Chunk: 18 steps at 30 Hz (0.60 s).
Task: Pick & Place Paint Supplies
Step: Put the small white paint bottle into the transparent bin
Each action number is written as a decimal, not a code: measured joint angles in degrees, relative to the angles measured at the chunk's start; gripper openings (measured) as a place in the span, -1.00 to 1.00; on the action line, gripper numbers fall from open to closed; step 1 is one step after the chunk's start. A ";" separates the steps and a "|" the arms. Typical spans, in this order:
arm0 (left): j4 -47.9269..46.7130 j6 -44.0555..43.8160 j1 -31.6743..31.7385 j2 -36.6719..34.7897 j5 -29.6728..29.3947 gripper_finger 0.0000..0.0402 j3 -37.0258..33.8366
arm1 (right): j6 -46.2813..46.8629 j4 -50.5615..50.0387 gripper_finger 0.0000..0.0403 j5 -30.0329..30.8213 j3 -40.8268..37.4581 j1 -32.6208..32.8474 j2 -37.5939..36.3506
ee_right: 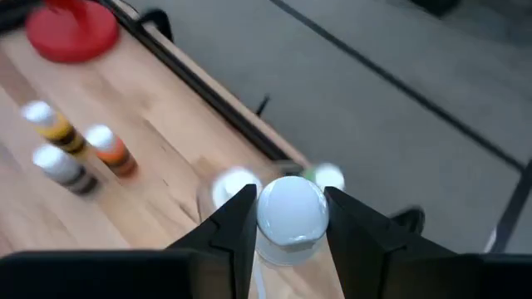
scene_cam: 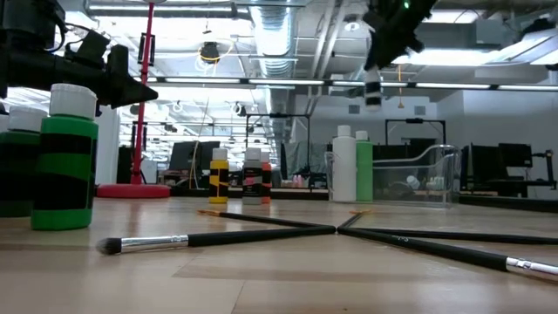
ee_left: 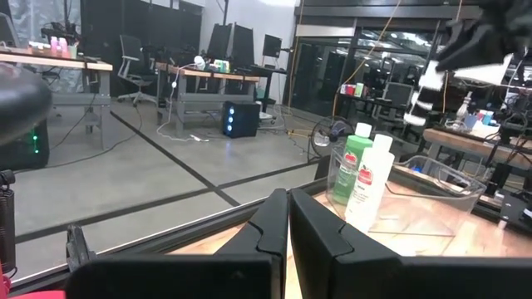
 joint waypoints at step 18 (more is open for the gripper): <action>0.44 0.00 0.01 0.00 0.00 -0.96 0.00 | 1.47 19.46 -0.39 -8.31 -18.82 -12.54 9.49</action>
